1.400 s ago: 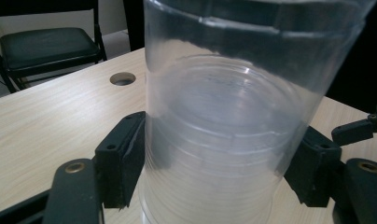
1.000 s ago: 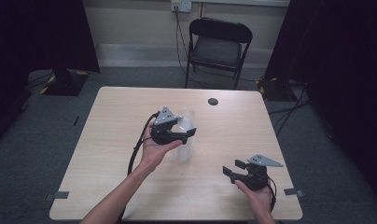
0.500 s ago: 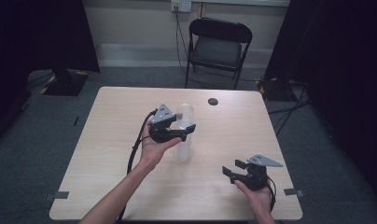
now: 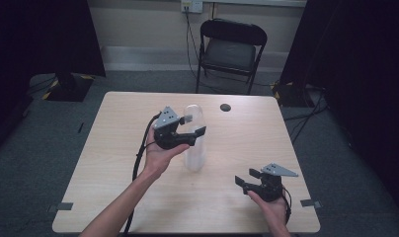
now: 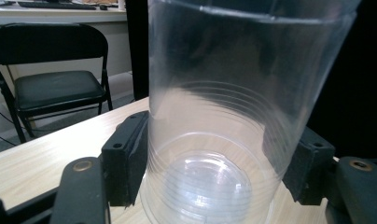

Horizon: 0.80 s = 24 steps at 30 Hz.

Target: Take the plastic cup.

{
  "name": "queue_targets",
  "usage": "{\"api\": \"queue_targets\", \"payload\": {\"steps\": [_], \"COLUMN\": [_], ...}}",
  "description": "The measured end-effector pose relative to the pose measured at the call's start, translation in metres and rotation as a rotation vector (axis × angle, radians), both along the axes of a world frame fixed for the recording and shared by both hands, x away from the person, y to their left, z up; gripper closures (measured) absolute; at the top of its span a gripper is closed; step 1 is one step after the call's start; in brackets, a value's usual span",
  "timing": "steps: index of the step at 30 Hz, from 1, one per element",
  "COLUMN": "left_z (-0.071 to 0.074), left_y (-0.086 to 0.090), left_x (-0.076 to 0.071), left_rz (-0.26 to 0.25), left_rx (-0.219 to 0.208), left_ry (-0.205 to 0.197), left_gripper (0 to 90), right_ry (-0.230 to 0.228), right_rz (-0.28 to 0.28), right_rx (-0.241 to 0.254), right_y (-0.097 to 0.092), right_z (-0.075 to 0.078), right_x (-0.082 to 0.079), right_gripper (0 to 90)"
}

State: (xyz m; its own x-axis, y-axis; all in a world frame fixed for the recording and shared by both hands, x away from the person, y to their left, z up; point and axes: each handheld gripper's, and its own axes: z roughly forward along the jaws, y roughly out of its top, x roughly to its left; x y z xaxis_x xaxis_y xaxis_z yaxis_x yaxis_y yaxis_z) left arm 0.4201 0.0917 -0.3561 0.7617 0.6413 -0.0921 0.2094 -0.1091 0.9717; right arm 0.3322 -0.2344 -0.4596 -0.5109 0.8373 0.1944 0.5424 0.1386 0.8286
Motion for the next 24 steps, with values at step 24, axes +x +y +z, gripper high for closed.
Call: {"api": "queue_targets", "payload": {"steps": [24], "left_z": [0.009], "left_y": [0.043], "left_x": [-0.019], "left_rz": [0.043], "left_rx": [-0.123], "left_ry": [0.068], "left_gripper": [34.2], "right_ry": [-0.026], "right_rz": [0.022], "right_rx": [-0.008], "right_y": [0.007], "right_z": [0.001], "right_x": [-0.002], "right_gripper": [28.4]}}
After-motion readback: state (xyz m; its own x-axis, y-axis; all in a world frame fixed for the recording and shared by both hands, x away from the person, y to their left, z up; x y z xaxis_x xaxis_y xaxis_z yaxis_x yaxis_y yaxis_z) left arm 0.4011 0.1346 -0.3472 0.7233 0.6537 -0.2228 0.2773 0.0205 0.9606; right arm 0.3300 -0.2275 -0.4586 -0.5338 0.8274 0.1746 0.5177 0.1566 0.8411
